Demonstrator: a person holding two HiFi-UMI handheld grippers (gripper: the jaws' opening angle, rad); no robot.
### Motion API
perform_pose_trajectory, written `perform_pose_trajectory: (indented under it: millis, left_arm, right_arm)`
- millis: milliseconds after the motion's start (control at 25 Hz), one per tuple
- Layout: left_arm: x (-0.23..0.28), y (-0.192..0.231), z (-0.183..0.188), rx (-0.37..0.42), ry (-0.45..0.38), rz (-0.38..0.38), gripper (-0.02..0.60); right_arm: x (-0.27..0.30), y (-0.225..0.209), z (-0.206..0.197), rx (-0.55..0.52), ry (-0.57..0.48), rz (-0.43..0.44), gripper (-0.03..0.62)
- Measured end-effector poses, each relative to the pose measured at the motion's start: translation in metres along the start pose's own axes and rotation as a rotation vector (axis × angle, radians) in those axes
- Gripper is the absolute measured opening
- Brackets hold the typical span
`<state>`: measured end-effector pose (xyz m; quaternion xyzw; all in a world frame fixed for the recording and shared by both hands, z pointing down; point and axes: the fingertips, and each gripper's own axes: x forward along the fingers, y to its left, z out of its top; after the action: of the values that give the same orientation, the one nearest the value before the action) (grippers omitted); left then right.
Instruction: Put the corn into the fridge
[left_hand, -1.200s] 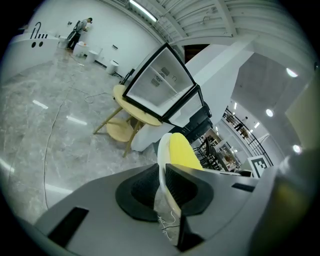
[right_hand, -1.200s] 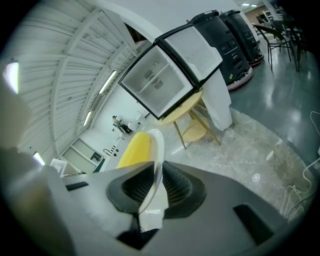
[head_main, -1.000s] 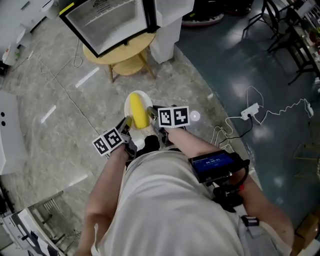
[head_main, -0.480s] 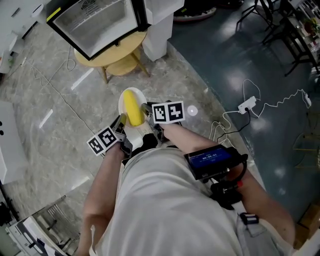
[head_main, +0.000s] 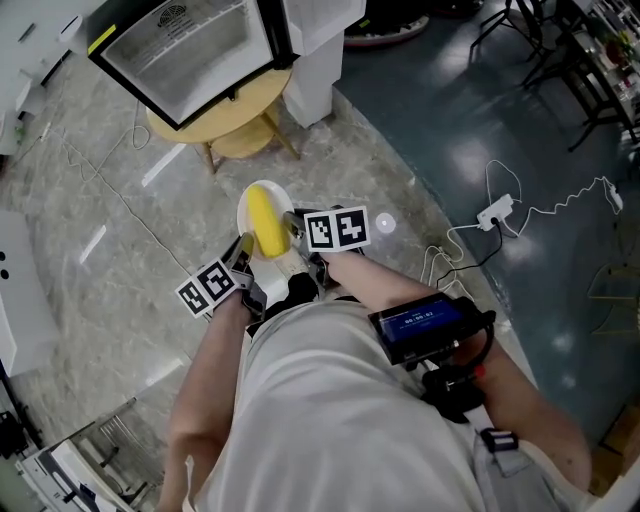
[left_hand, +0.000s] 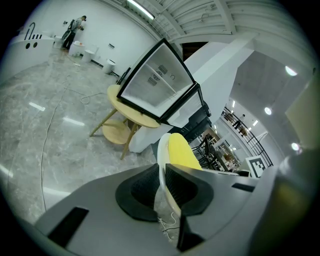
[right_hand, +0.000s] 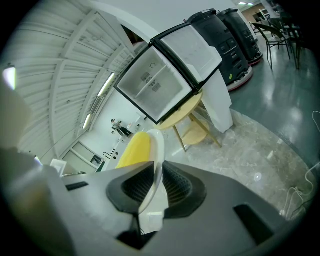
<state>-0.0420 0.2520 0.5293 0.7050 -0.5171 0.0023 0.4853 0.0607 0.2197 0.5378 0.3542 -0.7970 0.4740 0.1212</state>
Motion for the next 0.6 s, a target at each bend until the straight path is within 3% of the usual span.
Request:
perform_pose_trajectory:
  millis: [600]
  left_arm:
    - [0.01,-0.002,0.004,0.008,0.016,-0.011,0.044]
  right_arm:
    - [0.002,-0.008,0.005,0.016,-0.016,-0.002,0.054]
